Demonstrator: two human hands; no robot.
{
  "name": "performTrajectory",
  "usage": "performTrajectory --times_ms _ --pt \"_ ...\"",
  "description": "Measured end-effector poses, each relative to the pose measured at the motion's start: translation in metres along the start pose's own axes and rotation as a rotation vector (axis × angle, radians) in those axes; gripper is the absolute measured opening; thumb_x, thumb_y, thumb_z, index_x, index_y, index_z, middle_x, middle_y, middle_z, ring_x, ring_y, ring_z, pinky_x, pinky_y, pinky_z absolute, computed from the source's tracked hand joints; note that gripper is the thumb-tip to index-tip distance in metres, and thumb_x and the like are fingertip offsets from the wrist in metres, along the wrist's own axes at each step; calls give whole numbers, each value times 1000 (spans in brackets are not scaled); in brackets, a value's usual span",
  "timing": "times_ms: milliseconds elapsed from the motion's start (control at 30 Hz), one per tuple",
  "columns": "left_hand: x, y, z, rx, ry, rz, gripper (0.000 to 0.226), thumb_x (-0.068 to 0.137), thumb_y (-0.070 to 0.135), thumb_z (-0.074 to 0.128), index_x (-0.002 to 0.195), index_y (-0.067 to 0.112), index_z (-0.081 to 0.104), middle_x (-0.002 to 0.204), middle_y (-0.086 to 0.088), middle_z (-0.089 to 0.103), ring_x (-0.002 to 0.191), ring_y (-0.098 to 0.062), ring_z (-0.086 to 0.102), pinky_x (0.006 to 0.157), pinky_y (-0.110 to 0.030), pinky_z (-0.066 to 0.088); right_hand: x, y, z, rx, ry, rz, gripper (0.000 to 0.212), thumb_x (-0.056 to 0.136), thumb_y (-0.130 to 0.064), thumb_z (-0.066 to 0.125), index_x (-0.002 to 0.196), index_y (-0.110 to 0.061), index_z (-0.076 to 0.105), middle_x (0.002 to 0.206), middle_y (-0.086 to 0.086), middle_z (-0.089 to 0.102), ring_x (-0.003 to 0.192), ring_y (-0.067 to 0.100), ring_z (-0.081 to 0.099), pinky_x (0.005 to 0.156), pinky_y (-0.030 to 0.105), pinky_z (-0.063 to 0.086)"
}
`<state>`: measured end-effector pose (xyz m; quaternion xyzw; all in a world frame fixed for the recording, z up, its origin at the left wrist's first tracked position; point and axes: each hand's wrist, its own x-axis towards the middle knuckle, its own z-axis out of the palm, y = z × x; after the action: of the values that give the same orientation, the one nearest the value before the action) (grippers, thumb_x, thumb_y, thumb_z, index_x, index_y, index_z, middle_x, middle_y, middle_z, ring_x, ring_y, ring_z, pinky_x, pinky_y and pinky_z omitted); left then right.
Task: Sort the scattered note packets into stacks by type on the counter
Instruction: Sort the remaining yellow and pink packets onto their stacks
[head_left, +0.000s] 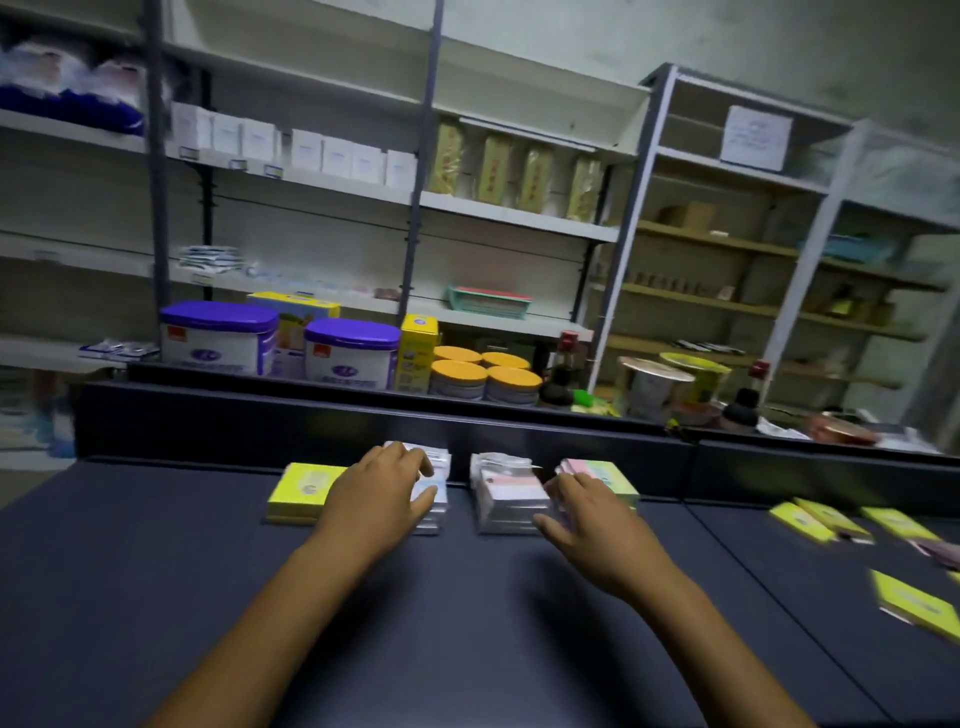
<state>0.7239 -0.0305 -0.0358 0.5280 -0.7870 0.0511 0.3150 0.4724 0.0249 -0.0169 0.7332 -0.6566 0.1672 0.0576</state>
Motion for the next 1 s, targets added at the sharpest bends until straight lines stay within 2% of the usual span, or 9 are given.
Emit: performTrajectory --times_ms 200,433,567,767,1000 --pt "-13 108 17 -48 -142 106 29 93 47 52 116 29 55 117 7 56 114 -15 53 83 -34 50 -77 81 -44 -35 -31 129 50 98 -55 46 135 -22 46 135 -2 50 127 17 46 98 35 46" --pt "-42 231 36 -101 -153 219 30 95 49 49 118 30 53 119 9 55 112 -14 53 83 -32 47 -169 166 -88 -65 -30 241 50 98 -57 44 134 -24 45 135 -3 49 126 17 46 95 36 47" --pt "-49 290 47 -135 -166 261 31 96 49 47 121 31 51 119 9 54 110 -13 52 75 -28 43 -208 204 -107 -74 -17 306 48 98 -56 44 134 -24 44 136 -4 48 124 17 48 94 37 49" --pt "-44 345 65 -157 -190 309 31 97 48 45 121 30 52 119 8 55 111 -14 52 81 -30 47 -238 253 -123 -79 15 376 49 97 -55 47 136 -24 45 139 -5 49 126 16 48 98 34 47" --pt "-11 383 106 -152 -237 330 31 97 49 45 121 30 51 119 7 56 112 -15 51 82 -30 47 -228 306 -124 -100 8 439 46 97 -55 47 132 -25 46 133 -4 50 124 15 47 97 34 47"
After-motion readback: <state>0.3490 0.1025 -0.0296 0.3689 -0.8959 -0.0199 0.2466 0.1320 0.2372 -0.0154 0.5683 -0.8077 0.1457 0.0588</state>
